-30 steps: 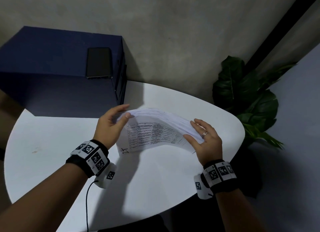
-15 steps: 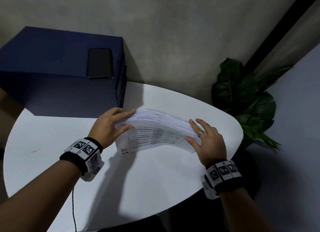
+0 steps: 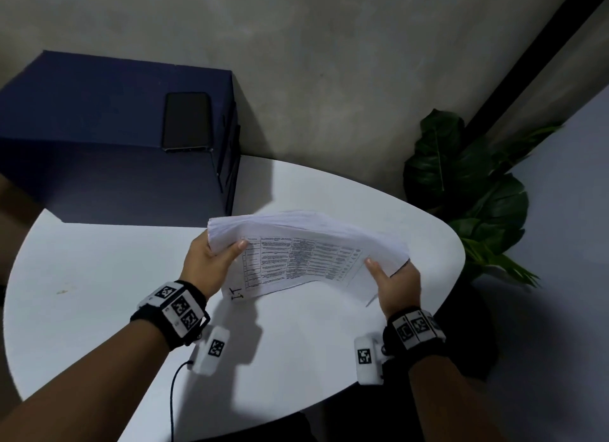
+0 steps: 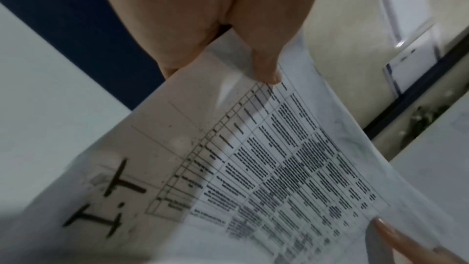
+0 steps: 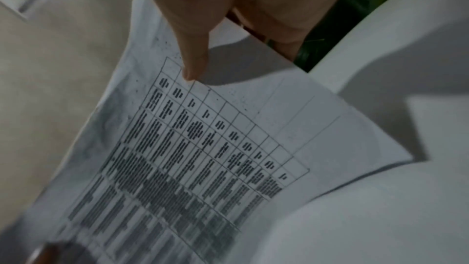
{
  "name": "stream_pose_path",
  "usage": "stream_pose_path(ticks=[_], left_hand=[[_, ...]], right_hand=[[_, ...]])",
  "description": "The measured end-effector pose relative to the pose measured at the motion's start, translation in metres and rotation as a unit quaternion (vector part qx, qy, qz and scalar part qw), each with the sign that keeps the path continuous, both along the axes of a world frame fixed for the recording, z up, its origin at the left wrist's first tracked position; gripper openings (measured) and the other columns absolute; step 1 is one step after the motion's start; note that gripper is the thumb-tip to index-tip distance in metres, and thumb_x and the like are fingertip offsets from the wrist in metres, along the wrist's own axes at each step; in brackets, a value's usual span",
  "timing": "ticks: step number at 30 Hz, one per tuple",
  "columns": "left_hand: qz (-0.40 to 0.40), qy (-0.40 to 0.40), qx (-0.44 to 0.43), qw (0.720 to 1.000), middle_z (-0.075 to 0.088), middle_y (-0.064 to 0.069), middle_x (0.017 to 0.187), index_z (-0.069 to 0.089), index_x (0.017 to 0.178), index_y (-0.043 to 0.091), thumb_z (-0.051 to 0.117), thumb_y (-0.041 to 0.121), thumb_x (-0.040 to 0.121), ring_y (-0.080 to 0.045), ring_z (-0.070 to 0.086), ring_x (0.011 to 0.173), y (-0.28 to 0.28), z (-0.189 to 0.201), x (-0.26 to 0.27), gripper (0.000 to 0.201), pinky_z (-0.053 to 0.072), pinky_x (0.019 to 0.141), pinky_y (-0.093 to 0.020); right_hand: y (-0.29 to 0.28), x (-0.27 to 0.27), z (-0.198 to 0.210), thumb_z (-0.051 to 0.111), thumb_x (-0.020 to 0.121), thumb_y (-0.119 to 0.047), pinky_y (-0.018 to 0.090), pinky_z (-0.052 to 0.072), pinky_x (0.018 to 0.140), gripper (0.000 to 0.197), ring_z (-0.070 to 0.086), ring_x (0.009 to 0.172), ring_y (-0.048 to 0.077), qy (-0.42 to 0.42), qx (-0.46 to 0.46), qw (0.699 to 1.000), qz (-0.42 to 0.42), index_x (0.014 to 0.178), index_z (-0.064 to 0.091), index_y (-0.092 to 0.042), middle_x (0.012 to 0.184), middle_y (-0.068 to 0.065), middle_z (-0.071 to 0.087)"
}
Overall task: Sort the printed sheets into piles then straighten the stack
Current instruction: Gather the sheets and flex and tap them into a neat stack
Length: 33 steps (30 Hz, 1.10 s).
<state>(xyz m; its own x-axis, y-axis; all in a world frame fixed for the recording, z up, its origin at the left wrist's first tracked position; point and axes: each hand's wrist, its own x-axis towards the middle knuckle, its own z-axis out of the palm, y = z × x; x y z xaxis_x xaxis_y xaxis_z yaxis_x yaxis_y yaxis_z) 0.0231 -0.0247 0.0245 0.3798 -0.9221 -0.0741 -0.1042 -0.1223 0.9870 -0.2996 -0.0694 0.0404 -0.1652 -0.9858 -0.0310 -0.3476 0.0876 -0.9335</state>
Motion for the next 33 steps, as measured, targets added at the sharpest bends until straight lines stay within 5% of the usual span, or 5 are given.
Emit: stream_pose_path(ticks=[7,13,21,26,33], left_hand=[[0.045,-0.032,0.070,0.996,0.070,0.009,0.093,0.062,0.111,0.015,0.077,0.017,0.085,-0.004,0.066,0.083,-0.013,-0.009,-0.002,0.030,0.050,0.066,-0.017],[-0.037,-0.077,0.264,0.961,0.072,-0.015,0.109,0.061,0.120,0.007,0.068,0.060,0.078,-0.035,0.069,0.100,-0.008,-0.050,0.005,0.069,0.055,0.090,-0.045],[-0.130,-0.109,0.269,0.948,0.065,-0.004,0.106,0.048,0.125,0.012,0.054,0.044,0.094,-0.023,0.060,0.096,0.026,-0.070,0.002,0.044,0.045,0.092,-0.038],[-0.112,-0.115,0.328,0.931,0.044,-0.004,0.052,0.043,0.057,0.014,0.056,0.014,0.096,-0.015,0.042,0.050,0.030,-0.086,-0.003,0.041,0.041,0.058,-0.031],[-0.111,-0.080,0.247,0.959,0.046,-0.007,0.051,0.037,0.062,0.011,0.057,0.036,0.091,-0.018,0.044,0.042,-0.013,-0.089,-0.019,0.043,0.037,0.050,-0.027]], right_hand=[[-0.004,0.003,-0.002,0.068,0.089,-0.011,-0.009,0.036,0.068,0.026,0.056,0.085,-0.010,0.018,0.017,1.000,-0.006,0.111,0.056,-0.018,0.095,-0.019,0.060],[-0.008,-0.014,-0.066,0.052,0.097,-0.026,0.033,0.037,0.105,0.051,0.049,0.128,0.032,0.152,0.256,0.953,0.061,0.140,0.041,-0.001,0.140,0.017,0.051],[0.011,-0.008,-0.084,0.047,0.098,-0.015,0.031,0.042,0.097,0.040,0.055,0.120,0.032,0.186,0.258,0.948,0.024,0.136,0.047,-0.003,0.134,0.014,0.057],[0.013,-0.008,-0.092,0.047,0.098,-0.019,0.034,0.045,0.092,0.036,0.059,0.112,0.035,0.178,0.284,0.942,-0.010,0.126,0.053,0.003,0.124,0.019,0.062],[-0.035,-0.033,-0.066,0.050,0.098,-0.019,0.035,0.041,0.098,0.040,0.054,0.120,0.035,0.198,0.219,0.955,-0.017,0.132,0.050,0.004,0.132,0.019,0.056]])
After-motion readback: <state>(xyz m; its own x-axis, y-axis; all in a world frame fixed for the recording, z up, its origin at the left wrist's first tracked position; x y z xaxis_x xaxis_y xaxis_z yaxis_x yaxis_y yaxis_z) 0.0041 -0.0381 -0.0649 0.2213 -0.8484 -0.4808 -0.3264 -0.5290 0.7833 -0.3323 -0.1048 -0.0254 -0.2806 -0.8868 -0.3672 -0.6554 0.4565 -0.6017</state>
